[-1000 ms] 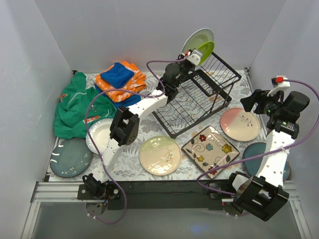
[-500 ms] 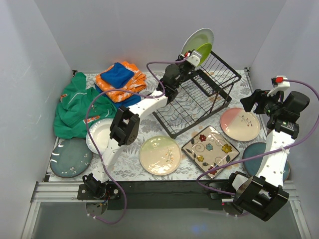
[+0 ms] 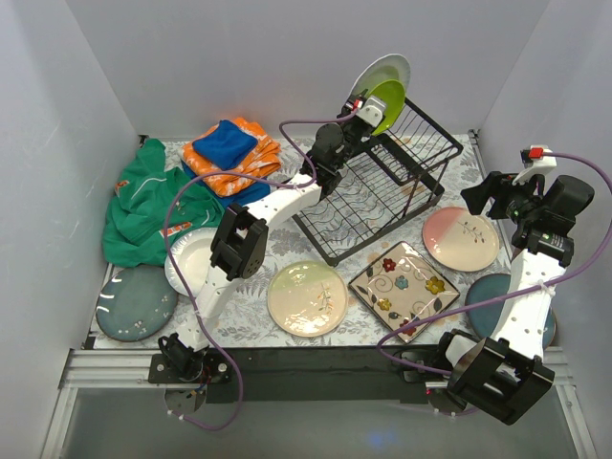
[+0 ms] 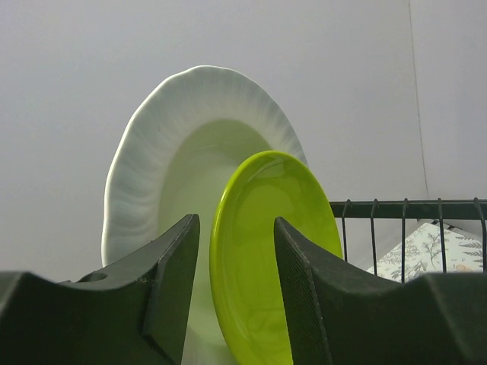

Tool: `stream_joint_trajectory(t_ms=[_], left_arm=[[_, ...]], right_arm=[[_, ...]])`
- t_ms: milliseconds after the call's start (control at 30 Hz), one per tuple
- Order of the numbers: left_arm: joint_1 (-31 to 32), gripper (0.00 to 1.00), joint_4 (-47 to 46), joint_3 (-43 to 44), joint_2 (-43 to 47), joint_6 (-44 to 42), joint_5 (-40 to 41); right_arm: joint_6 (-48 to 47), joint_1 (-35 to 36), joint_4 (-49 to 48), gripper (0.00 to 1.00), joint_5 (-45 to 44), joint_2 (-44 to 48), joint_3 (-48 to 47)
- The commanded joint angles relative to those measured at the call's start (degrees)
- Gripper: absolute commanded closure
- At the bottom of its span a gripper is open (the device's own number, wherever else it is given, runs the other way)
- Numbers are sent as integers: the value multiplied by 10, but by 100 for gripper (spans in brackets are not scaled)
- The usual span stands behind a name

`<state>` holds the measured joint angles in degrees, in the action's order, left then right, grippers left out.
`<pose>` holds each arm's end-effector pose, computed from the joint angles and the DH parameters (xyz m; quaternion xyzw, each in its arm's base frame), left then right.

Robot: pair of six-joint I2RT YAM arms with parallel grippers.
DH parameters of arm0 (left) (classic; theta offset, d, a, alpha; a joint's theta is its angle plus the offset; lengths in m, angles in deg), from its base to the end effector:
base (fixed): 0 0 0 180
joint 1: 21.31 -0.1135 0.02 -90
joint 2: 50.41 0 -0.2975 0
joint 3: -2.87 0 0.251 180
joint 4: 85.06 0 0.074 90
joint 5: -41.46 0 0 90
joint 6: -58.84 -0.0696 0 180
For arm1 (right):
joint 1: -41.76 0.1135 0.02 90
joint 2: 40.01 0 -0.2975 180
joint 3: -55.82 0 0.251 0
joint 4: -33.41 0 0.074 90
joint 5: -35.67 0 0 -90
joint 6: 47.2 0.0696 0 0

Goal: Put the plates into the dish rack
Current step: Insert the plate into the dish rack, then grab a plate with the left arm

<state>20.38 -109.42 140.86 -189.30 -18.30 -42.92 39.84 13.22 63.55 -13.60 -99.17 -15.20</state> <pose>0.4724 -0.4116 0.3622 0.0967 0.5409 -0.3588 0.7546 0.2268 -0.0717 0.3808 -0.0306 0.7861 0.1224 0.6051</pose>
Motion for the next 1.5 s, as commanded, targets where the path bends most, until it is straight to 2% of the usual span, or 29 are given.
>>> stream_joint_trajectory(t_ms=[0, 400, 900, 1067, 1133, 1267, 1367, 1467], left_arm=[[-2, 56, -8, 13, 22, 2, 9], [16, 35, -20, -21, 82, -27, 13], [34, 32, -56, -132, 189, -38, 18], [37, 32, -51, -210, 259, 19, 19], [38, 25, -35, -241, 308, 43, 21], [38, 21, 9, -350, 408, 120, 26], [38, 21, 72, -411, 482, 194, 22], [38, 21, 169, -436, 545, 270, 30]], right_arm=[[5, -4, -23, 23, 12, 3, 6], [-14, -5, -21, 22, 43, 12, 9], [-49, -5, -2, 21, 55, 19, 3], [-93, -5, 42, 21, 90, 9, -17], [-125, -5, 73, 21, 104, 4, -32], [-194, -4, 130, 21, 123, 2, -50], [-256, -2, 185, 21, 137, 4, -58], [-315, 2, 235, 21, 135, 4, -64]])
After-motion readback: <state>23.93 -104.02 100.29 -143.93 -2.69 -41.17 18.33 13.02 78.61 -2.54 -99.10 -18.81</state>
